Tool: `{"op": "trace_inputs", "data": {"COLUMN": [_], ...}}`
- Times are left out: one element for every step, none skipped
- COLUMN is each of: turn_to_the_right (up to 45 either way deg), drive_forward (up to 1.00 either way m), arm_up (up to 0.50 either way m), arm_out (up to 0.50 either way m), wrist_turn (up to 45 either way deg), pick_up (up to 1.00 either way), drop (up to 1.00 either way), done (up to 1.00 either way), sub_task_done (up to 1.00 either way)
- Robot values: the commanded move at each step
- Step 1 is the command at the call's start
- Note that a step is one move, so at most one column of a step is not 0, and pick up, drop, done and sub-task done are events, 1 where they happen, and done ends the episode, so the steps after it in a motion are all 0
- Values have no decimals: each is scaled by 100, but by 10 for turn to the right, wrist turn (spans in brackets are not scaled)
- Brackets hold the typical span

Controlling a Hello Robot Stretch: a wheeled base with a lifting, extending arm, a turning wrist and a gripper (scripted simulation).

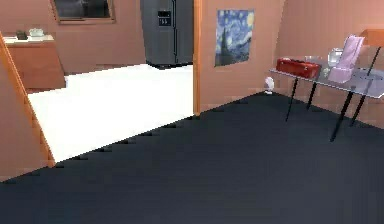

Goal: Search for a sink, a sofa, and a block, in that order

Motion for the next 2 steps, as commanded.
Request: {"op": "trace_inputs", "data": {"turn_to_the_right": [150, 0], "drive_forward": [0, 40], "arm_up": [0, 0], "arm_out": [0, 0], "wrist_turn": [0, 0], "pick_up": [0, 0], "drop": [0, 0], "done": [0, 0], "sub_task_done": [0, 0]}}
